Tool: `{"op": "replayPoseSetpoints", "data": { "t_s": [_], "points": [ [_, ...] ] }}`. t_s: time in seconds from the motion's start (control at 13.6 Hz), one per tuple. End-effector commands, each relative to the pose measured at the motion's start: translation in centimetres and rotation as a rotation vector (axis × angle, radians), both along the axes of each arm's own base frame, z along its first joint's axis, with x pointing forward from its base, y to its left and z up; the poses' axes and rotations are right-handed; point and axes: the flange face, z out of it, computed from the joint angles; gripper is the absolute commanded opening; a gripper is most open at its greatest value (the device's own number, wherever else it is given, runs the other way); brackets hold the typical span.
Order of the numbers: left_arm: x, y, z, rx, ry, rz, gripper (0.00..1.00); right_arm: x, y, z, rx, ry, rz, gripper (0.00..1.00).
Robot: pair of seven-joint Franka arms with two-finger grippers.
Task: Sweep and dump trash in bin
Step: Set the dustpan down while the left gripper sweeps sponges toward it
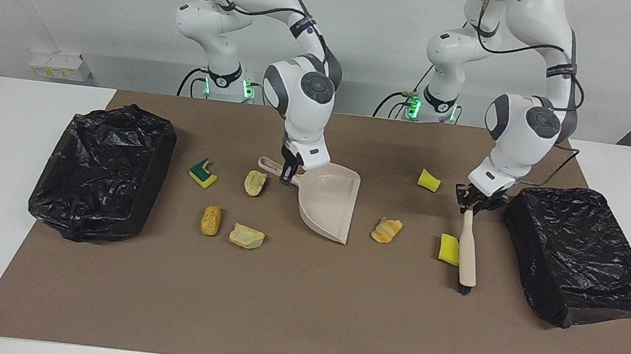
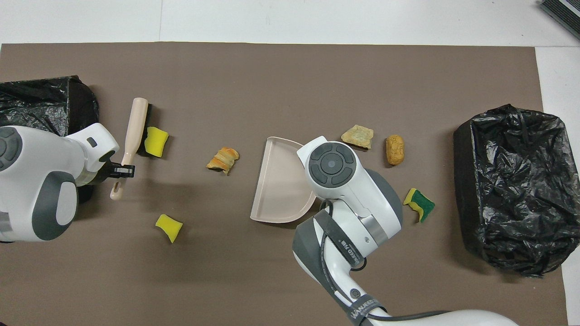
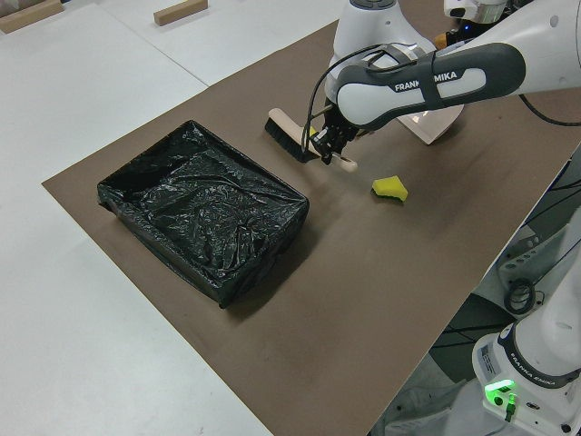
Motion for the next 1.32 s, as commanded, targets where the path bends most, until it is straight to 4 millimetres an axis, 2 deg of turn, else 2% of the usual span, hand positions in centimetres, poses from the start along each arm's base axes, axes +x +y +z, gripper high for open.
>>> {"op": "replayPoseSetpoints", "data": {
  "t_s": [0.0,0.07,0.15,0.37,0.66,0.73,0.88,1.03,1.25],
  "points": [
    [-2.5,-3.6,-0.3,0.035,0.007,-0.073,0.00,0.0,0.0,-0.1,-0.006,-0.024,-0.011,0.00],
    [-3.2,-4.9,-0.3,0.039,0.015,-0.094,0.00,0.0,0.0,-0.1,-0.006,-0.024,-0.013,0.00],
    [-4.1,-7.4,-0.3,0.038,0.022,-0.121,0.00,0.1,0.0,-0.2,-0.007,-0.023,-0.013,0.00],
    [-6.6,-12.7,0.0,0.001,0.062,-0.147,0.00,0.0,-0.1,-0.1,-0.007,-0.023,-0.013,0.00],
    [-11.4,-20.7,1.0,-0.067,0.104,-0.147,0.00,0.0,-0.1,-0.1,-0.011,-0.020,-0.013,0.00],
    [-12.4,-22.2,1.1,-0.085,0.112,-0.155,0.00,0.0,-0.1,-0.1,-0.012,-0.019,-0.013,0.00],
    [-13.7,-24.2,1.7,-0.101,0.114,-0.150,0.00,0.0,-0.1,-0.1,-0.012,-0.019,-0.013,0.00],
    [-13.6,-24.7,2.6,-0.105,0.107,-0.096,0.00,0.0,-0.1,-0.1,-0.012,-0.018,-0.012,0.00],
    [-13.5,-24.4,5.5,-0.106,0.078,0.142,0.00,0.0,-0.1,-0.1,-0.011,-0.020,-0.013,0.00]
  ]
}}
